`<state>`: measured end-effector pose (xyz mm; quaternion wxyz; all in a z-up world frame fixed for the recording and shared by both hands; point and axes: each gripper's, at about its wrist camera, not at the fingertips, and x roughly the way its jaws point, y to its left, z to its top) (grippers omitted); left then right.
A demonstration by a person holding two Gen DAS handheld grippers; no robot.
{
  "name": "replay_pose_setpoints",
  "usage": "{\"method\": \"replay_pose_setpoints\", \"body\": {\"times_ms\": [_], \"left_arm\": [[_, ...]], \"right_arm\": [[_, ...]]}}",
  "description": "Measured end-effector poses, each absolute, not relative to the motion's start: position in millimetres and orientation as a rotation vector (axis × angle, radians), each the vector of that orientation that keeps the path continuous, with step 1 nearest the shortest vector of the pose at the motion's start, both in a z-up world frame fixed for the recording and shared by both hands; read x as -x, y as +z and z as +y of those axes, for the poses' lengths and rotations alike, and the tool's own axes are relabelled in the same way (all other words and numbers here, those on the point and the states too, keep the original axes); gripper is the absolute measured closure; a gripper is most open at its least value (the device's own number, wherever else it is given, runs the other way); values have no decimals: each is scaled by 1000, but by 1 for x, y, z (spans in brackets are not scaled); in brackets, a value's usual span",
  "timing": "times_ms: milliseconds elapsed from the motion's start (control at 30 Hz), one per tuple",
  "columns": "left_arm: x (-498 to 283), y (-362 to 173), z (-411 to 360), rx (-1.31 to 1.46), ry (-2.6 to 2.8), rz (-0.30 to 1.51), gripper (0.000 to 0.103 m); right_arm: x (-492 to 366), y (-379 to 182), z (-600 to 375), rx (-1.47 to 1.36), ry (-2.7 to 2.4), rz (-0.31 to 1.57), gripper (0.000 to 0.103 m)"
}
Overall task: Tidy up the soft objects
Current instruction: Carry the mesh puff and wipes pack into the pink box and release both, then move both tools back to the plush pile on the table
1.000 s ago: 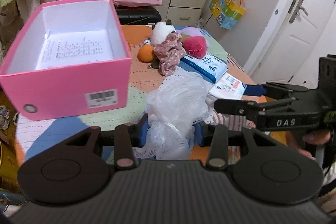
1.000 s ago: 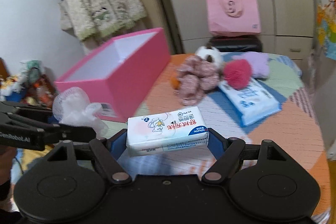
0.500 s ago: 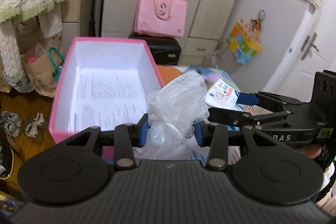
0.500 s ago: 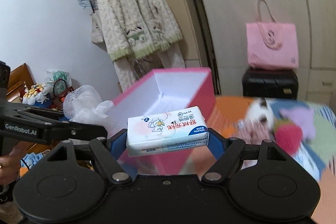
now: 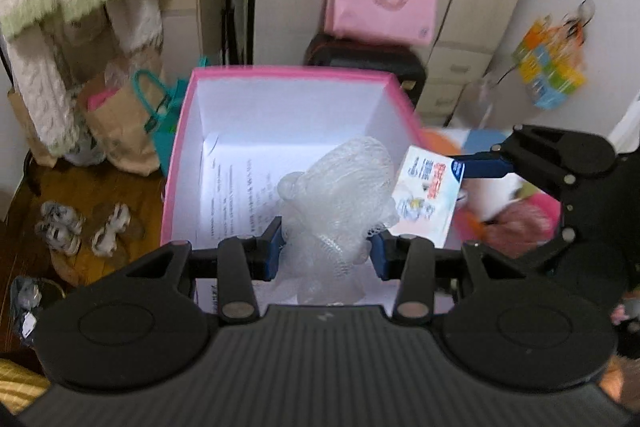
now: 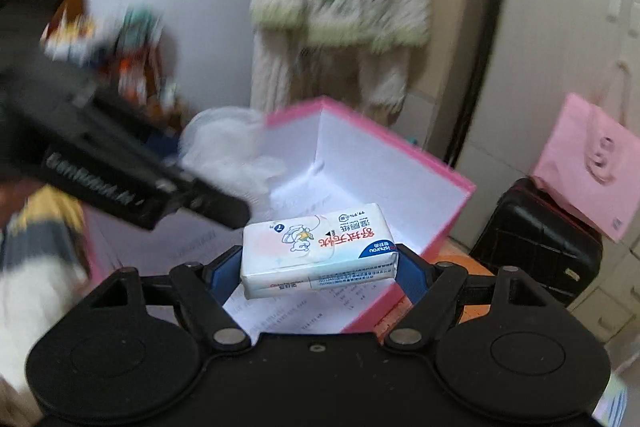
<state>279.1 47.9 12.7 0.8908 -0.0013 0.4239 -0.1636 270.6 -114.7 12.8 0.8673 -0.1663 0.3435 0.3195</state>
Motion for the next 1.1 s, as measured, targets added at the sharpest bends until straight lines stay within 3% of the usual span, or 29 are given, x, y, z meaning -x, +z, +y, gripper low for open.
{"method": "replay_pose_setpoints", "body": {"times_ms": [300, 367, 400, 433, 700, 1100], "left_arm": [[-329, -30, 38, -102, -303, 1023, 60], [-328, -30, 37, -105, -296, 1027, 57], [-326, -29, 36, -116, -302, 1016, 50], [-323, -26, 34, -129, -309, 1005, 44], [-292, 11, 48, -128, -324, 882, 26], [-193, 91, 48, -165, -442, 678, 21]], "right_arm": [[-307, -20, -67, 604, 794, 847, 20], [-312, -23, -63, 626, 797, 865, 20], [-313, -25, -63, 621, 792, 866, 19], [-314, -24, -64, 612, 789, 866, 19], [-282, 5, -85, 558, 727, 773, 16], [-205, 98, -184, 157, 570, 708, 16]]}}
